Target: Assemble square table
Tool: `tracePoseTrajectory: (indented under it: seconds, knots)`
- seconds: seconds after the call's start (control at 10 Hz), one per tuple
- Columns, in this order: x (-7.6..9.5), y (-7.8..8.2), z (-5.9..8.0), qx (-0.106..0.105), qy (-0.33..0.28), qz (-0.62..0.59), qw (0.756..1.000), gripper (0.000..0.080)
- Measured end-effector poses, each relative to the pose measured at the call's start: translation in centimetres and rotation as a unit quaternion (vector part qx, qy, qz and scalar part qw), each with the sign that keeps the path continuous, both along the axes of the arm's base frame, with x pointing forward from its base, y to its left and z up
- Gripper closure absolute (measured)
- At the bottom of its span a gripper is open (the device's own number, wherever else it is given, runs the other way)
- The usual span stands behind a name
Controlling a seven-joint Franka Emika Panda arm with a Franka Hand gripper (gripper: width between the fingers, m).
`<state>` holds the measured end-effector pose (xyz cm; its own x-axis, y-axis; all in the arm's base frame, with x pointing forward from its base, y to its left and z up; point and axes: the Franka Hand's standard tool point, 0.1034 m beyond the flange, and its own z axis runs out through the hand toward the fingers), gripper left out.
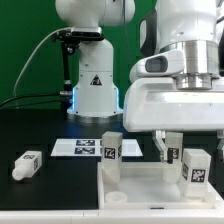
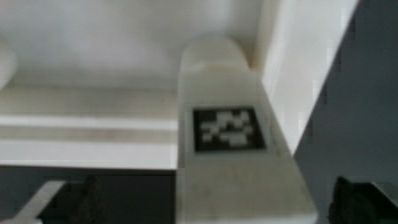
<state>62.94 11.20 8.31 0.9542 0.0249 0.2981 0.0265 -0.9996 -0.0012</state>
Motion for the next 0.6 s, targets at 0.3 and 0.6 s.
tracePoseTrajectory:
  seconds: [0.3, 0.6]
  knots:
    - [-0.30, 0.85, -0.25, 0.008, 0.084, -0.015, 0.996, 0.0151]
    - [-0.41, 0.85, -0.48, 0.013, 0.087, -0.039, 0.995, 0.0230]
